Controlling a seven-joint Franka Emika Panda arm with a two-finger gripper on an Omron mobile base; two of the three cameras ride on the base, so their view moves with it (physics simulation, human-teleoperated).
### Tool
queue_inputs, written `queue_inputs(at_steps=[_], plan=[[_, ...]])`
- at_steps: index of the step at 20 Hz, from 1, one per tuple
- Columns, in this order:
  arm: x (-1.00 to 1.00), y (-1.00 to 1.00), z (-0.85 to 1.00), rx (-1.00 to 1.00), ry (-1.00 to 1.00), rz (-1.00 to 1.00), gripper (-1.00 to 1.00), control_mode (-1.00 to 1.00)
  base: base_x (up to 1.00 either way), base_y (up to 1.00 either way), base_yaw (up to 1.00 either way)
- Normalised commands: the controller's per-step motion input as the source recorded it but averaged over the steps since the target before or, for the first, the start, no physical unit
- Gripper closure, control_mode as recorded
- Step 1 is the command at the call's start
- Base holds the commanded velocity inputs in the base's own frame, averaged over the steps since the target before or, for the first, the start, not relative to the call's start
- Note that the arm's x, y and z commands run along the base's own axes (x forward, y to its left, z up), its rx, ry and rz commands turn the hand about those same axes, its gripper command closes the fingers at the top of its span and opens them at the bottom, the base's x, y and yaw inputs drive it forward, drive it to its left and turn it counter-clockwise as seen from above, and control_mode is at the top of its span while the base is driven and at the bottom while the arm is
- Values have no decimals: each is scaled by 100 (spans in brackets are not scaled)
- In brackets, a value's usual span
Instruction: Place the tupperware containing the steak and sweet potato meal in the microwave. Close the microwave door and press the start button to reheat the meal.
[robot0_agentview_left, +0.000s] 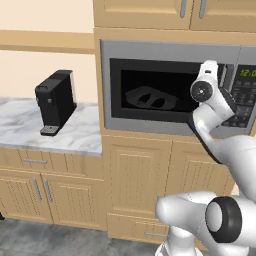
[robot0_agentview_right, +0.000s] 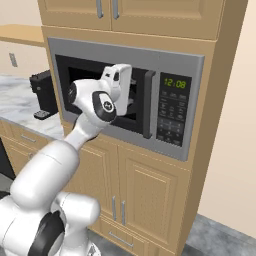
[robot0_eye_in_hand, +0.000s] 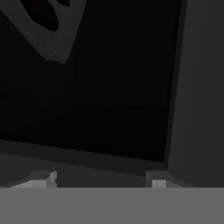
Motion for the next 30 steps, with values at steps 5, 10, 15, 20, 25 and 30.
queue_inputs(at_steps=[5, 10, 15, 20, 25, 30], plan=[[-48, 18, 38, 0, 10, 0, -100, -100, 0, 0, 0], [-95, 3, 9, 4, 2, 0, -100, -100, 0, 0, 0], [-100, -16, -8, 11, 0, 13, -100, -100, 0, 0, 0], [-99, -34, -20, 17, 0, 23, -100, -100, 0, 0, 0], [-53, -52, -26, 13, 0, 27, -100, -100, 0, 0, 0], [-29, -15, -17, 2, 0, 27, -100, -100, 0, 0, 0]])
